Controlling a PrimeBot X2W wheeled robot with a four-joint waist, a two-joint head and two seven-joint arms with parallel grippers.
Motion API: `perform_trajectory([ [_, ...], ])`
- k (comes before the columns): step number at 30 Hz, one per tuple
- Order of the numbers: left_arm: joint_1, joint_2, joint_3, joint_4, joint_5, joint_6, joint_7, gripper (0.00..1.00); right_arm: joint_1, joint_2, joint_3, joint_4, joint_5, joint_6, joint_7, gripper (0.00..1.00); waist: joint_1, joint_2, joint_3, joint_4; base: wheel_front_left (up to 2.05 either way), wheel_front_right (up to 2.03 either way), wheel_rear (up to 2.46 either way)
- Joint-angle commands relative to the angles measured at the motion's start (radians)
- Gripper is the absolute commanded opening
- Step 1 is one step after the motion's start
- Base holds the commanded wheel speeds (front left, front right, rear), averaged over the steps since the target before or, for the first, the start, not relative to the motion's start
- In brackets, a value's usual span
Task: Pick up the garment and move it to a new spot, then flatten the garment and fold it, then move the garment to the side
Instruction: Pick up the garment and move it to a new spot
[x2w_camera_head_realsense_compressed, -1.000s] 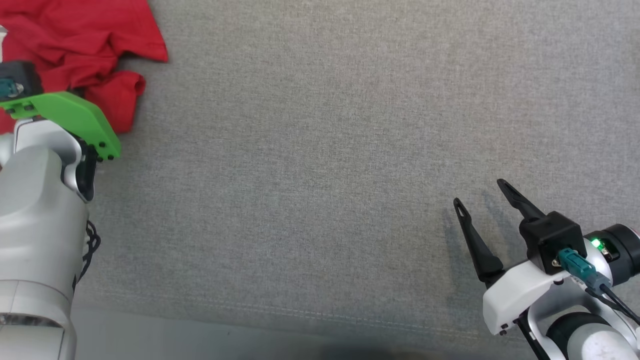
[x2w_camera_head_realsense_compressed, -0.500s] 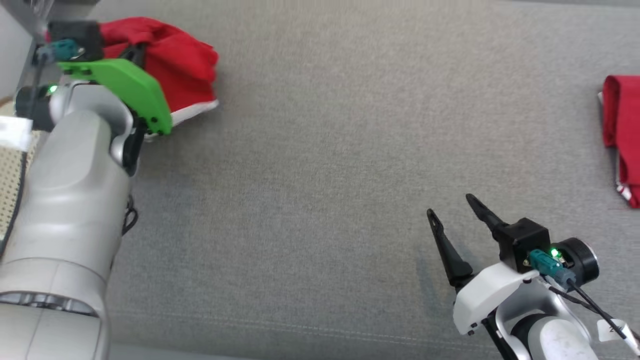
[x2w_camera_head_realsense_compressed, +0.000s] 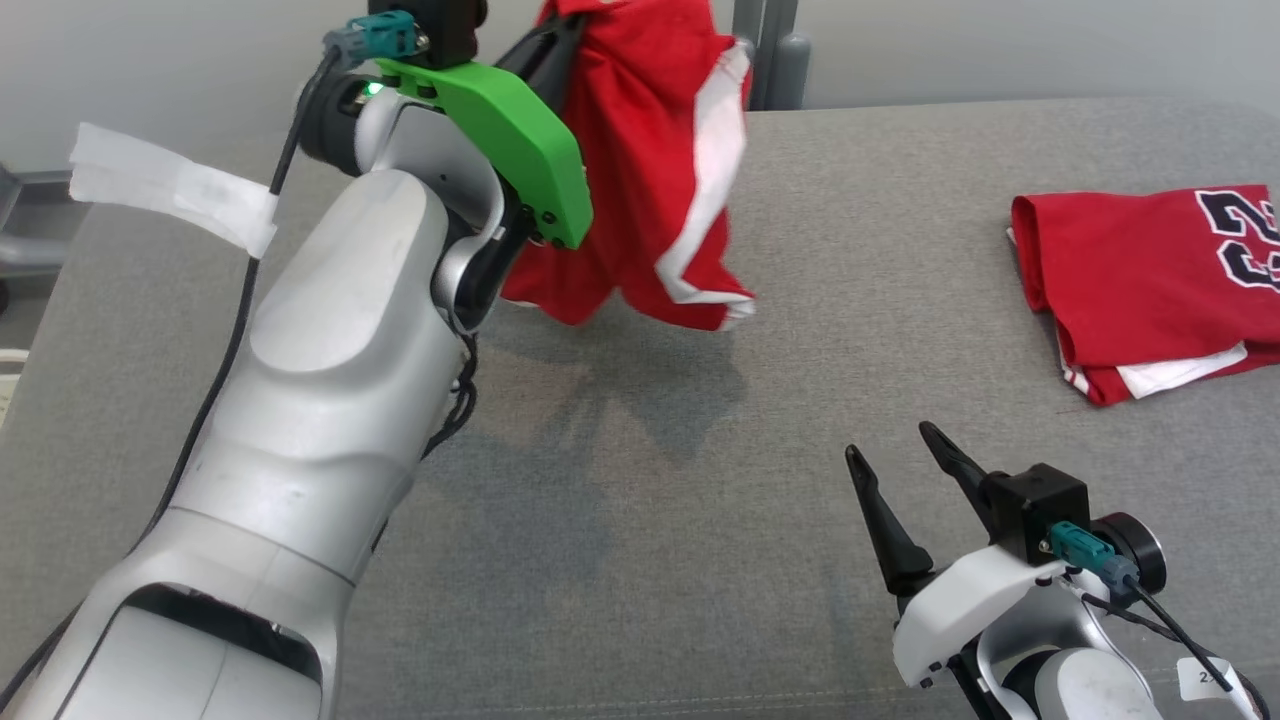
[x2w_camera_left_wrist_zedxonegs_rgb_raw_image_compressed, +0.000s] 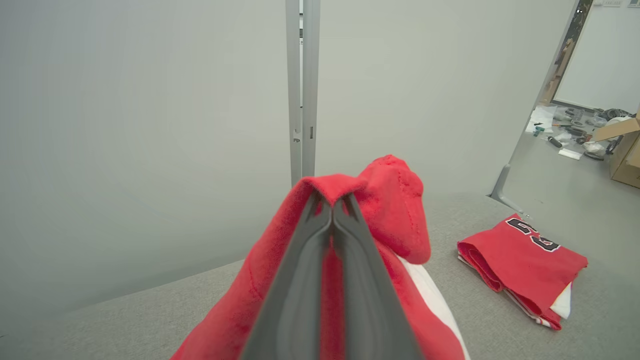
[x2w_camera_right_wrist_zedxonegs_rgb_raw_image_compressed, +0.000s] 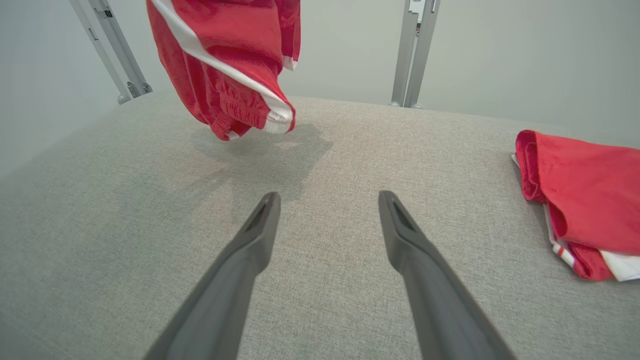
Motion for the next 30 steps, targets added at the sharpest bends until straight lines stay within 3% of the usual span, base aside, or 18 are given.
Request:
perform_trajectory([
  [1, 0.026, 0.002, -0.009, -0.037, -0.033, -0.002, -0.004, 0.0, 0.01, -0.001, 0.003, 0.007, 0.012, 0.0, -0.01, 1.0, 0.0, -0.0001, -0.051, -0.063, 0.0, 0.0, 0.0],
  [5, 0.082, -0.001, -0.059, -0.178, -0.147, -0.001, -0.026, 0.0, 0.0, -0.001, 0.007, 0.022, 0.03, 0.0, -0.027, 1.0, 0.0, -0.0001, -0.054, -0.091, 0.0, 0.0, 0.0],
  [12, 0.189, 0.0, -0.145, -0.241, -0.271, 0.078, -0.063, 0.0, -0.013, -0.001, 0.004, 0.037, 0.038, 0.0, -0.042, 1.0, 0.0, -0.0001, -0.041, -0.106, 0.0, 0.0, 0.0],
  [16, 0.253, 0.002, -0.155, -0.155, -0.279, 0.103, -0.097, 0.0, -0.023, -0.001, 0.007, 0.041, 0.041, 0.0, -0.045, 1.0, 0.0, -0.0001, -0.029, -0.105, 0.0, 0.0, 0.0],
  [22, 0.31, 0.053, -0.192, 0.035, -0.226, 0.104, -0.156, 0.0, -0.041, -0.001, 0.017, 0.045, 0.038, 0.0, -0.046, 1.0, 0.0, -0.0001, -0.013, -0.106, 0.0, 0.0, 0.0],
  [27, 0.329, 0.087, -0.178, 0.167, -0.212, 0.136, -0.215, 0.03, -0.049, -0.001, 0.023, 0.049, 0.037, 0.0, -0.047, 1.0, 0.0, -0.0001, -0.012, -0.104, 0.0, 0.0, 0.0],
  [28, 0.331, 0.09, -0.173, 0.187, -0.212, 0.144, -0.222, 0.45, -0.047, -0.001, 0.025, 0.049, 0.038, 0.0, -0.047, 1.0, 0.0, -0.0001, -0.012, -0.103, 0.0, 0.0, 0.0],
  [29, 0.331, 0.092, -0.166, 0.207, -0.215, 0.151, -0.229, 1.0, -0.047, -0.001, 0.025, 0.049, 0.038, 0.0, -0.046, 1.0, 0.0, -0.0001, -0.012, -0.102, 0.0, 0.0, 0.0],
  [30, 0.33, 0.097, -0.159, 0.229, -0.22, 0.165, -0.233, 1.0, -0.047, -0.001, 0.024, 0.05, 0.039, 0.0, -0.046, 1.0, 0.0, -0.0001, -0.012, -0.101, 0.0, 0.0, 0.0],
])
